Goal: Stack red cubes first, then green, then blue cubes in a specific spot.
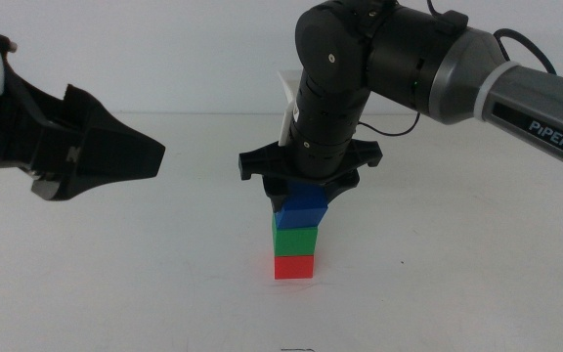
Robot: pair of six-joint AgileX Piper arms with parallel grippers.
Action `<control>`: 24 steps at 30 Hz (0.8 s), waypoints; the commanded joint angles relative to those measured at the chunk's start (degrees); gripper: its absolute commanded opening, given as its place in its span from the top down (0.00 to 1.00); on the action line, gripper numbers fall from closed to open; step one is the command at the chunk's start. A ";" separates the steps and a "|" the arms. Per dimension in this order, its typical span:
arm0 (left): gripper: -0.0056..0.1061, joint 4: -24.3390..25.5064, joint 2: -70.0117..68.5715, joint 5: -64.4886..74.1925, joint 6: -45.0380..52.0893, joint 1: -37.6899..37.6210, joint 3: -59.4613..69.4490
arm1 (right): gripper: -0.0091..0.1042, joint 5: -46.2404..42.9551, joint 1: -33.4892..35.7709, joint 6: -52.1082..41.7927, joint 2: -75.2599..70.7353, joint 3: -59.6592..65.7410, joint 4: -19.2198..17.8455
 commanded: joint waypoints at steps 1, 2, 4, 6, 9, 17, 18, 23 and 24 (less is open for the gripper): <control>0.11 -2.80 -0.57 -2.70 0.00 -0.08 -1.50 | 0.51 1.25 0.23 -0.31 -3.10 -1.47 -0.43; 0.11 -2.80 -0.57 -2.70 0.00 -0.08 -1.50 | 0.48 1.25 0.23 -0.44 -3.10 -1.47 -0.43; 0.11 -2.80 -0.57 -2.70 0.00 -0.08 -1.50 | 0.42 1.25 0.23 -0.46 -3.10 -1.47 -0.43; 0.11 -2.80 -0.57 -2.70 0.00 -0.08 -1.50 | 0.37 1.25 0.23 -0.46 -3.10 -1.47 -0.43; 0.11 -2.80 -0.57 -2.70 0.00 -0.08 -1.50 | 0.32 1.12 0.23 -0.46 -3.17 -1.47 -0.43; 0.11 -2.80 -0.57 -2.70 0.00 -0.08 -1.50 | 0.28 3.17 -0.07 -0.74 -6.80 -4.44 -1.46; 0.11 -2.80 -0.57 -2.70 0.00 -0.08 -1.50 | 0.28 3.17 -0.58 -1.12 -8.29 -4.44 -1.99; 0.11 -2.80 -0.57 -2.70 0.00 -0.08 -1.50 | 0.28 3.38 -4.47 -4.78 -16.44 -3.94 -2.20; 0.11 -2.80 -0.57 -2.70 0.00 -0.08 -1.50 | 0.28 3.05 -5.46 -5.51 -18.53 -3.20 -2.20</control>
